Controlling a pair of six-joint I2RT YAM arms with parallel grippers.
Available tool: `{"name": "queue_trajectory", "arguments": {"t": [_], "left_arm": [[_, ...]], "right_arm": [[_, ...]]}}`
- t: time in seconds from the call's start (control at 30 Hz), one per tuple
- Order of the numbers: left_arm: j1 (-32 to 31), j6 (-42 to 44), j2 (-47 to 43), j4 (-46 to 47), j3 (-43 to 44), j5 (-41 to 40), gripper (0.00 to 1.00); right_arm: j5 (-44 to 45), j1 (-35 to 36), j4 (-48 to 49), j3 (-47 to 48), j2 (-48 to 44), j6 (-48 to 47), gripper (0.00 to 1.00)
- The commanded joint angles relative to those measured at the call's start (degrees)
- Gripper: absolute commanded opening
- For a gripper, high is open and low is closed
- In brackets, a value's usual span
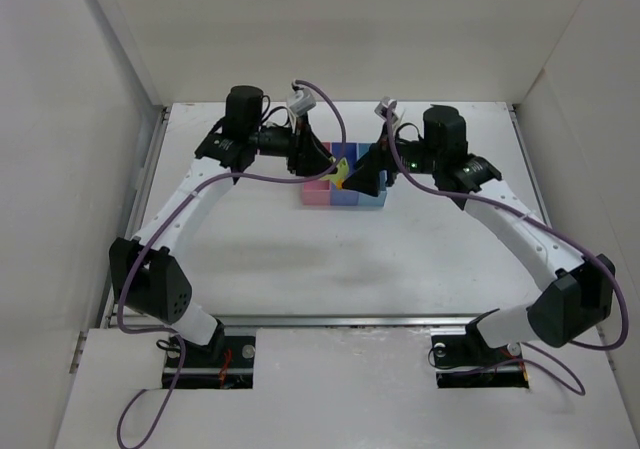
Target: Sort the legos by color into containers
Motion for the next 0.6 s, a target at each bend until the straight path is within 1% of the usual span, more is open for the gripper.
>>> {"name": "queue_trajectory", "arguments": {"t": [0.0,0.1,0.13,0.2,0.23,0.3,0.33,0.43,0.47,0.53,0.57], "left_arm": [[-0.67,0.0,-1.35,3.26,1.9,3.66,0.0],[-1.2,-0.01,-1.35,3.88,1.29,3.66,0.0],[-1.72,-0.01,-1.35,3.88,1.29,3.66,0.0],[-1.73,-0.62,-1.35,4.58,0.76,3.66,0.0],[-1.73,-0.63,-1.35,4.58,0.76,3.66,0.0],[-2.25,-1.15,-1.35,5.19,0.76,3.66,0.0],[-2.25,-1.15,-1.35,5.2,0.76,3.66,0.0],[-2.25,-1.15,-1.35,5.2,0.76,3.66,0.0],[-2.25,-1.15,-1.35,5.2,0.76,3.66,0.0],[-2.25,-0.63,-1.35,4.58,0.76,3.14,0.0],[-2.25,-0.1,-1.35,3.63,0.76,2.52,0.0]], "right_arm": [[-4.26,0.26,2.84,3.93,1.2,-1.4,0.84],[-3.58,1.31,2.84,4.55,2.43,-1.4,0.84],[-3.57,1.31,2.84,5.07,2.43,-1.4,0.83],[-3.57,1.93,2.84,5.69,3.83,-1.4,0.79],[-3.57,2.54,2.84,6.3,3.84,-1.4,0.75],[-3.04,2.55,2.84,6.83,4.36,-1.4,0.71],[-3.04,2.55,2.84,6.84,4.37,-1.4,0.63],[-3.04,2.55,2.84,7.97,4.89,-1.4,0.46],[-3.04,2.55,2.84,7.98,4.89,-1.4,0.32],[-3.04,2.55,2.84,7.98,4.89,-1.4,0.19],[-2.43,2.55,2.84,7.98,4.89,-1.4,0.09]]}}
